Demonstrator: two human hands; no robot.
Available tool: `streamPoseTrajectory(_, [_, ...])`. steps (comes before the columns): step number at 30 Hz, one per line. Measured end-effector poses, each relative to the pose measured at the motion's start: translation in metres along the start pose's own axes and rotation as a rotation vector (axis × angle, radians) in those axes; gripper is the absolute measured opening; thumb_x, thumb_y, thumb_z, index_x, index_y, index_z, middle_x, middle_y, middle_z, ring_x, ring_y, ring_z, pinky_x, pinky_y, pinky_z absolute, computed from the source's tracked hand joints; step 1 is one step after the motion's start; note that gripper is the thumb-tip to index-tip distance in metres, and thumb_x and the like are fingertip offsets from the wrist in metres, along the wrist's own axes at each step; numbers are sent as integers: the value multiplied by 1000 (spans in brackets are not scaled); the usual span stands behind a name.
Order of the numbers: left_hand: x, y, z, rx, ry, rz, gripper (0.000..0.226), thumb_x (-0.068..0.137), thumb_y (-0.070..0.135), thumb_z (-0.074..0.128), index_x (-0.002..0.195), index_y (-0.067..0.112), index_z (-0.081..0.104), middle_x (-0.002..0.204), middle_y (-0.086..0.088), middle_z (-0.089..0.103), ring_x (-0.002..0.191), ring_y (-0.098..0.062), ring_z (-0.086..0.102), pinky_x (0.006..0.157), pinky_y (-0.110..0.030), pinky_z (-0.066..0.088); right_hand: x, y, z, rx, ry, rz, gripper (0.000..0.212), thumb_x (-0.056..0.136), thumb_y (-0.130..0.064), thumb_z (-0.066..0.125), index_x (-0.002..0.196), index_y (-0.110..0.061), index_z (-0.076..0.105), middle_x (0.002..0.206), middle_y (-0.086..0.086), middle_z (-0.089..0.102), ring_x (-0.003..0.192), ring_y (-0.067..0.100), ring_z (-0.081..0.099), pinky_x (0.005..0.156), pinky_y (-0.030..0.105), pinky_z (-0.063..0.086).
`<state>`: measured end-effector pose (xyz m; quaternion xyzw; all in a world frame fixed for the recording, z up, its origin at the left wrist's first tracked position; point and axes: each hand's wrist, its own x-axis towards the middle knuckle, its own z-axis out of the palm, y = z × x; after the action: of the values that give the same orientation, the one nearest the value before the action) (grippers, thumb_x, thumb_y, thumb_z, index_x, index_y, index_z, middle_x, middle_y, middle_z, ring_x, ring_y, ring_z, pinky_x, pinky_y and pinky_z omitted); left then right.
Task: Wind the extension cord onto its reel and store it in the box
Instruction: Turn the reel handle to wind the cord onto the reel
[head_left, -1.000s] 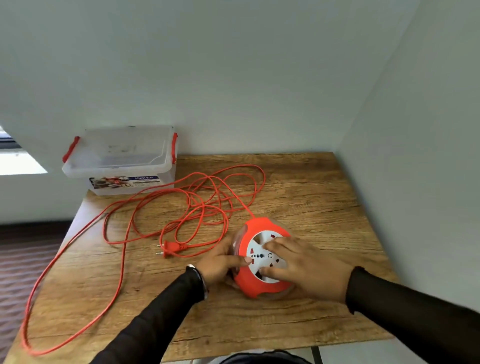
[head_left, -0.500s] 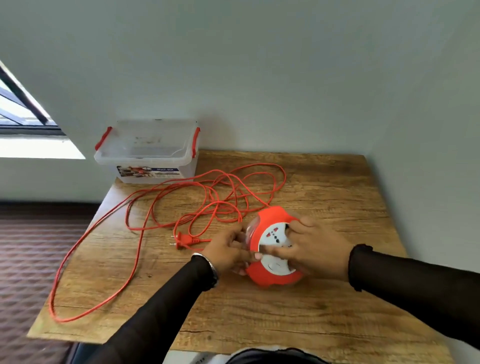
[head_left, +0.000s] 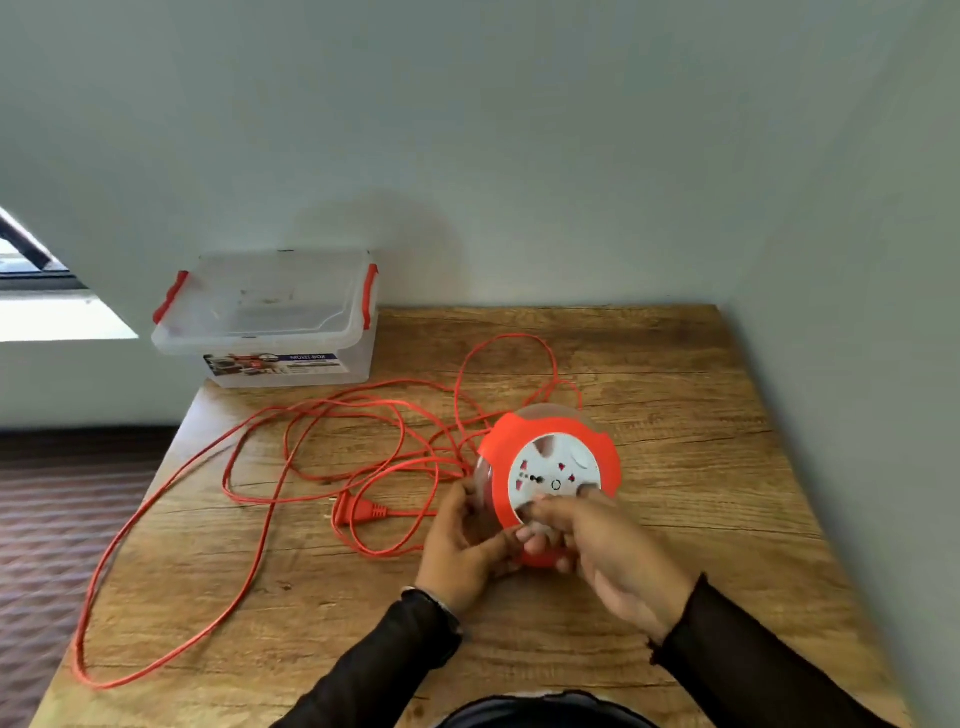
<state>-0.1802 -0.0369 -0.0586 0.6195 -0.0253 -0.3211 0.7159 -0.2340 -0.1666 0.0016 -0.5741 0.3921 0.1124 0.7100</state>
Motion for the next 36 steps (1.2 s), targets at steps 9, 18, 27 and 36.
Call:
streamPoseTrajectory(9, [12,15,-7,106,-122,-51,53,69,3,78,115,13,54,119,-22,62,87,-20,69,55,-35,58,1,3,-55,-1125,194,-558,26,88,-22,58,114,-20,58,97,-8,67,84,11,63,73,29,51])
streamPoseTrajectory(18, [21,29,1,255,-289,-94,64,74,5,76,126,31,49,115,-19,64,86,-24,70,56,-33,59,-2,-15,-67,-1984,147,-1097,68,45,-20,85,108,-35,67,104,13,66,85,26,68,64,30,54])
streamPoseTrajectory(27, [18,36,10,268,-312,-38,67,75,-7,72,125,32,49,100,5,70,82,-8,72,54,-23,55,-6,-21,-63,-2004,-94,-739,59,98,-19,36,143,-45,8,137,24,33,107,34,56,79,38,47])
streamPoseTrajectory(36, [9,27,8,235,-286,19,65,77,-10,68,125,28,46,101,1,70,84,-9,71,58,-21,55,9,0,-57,-1910,161,-814,69,61,-38,77,122,-42,44,76,9,62,49,22,59,41,29,45])
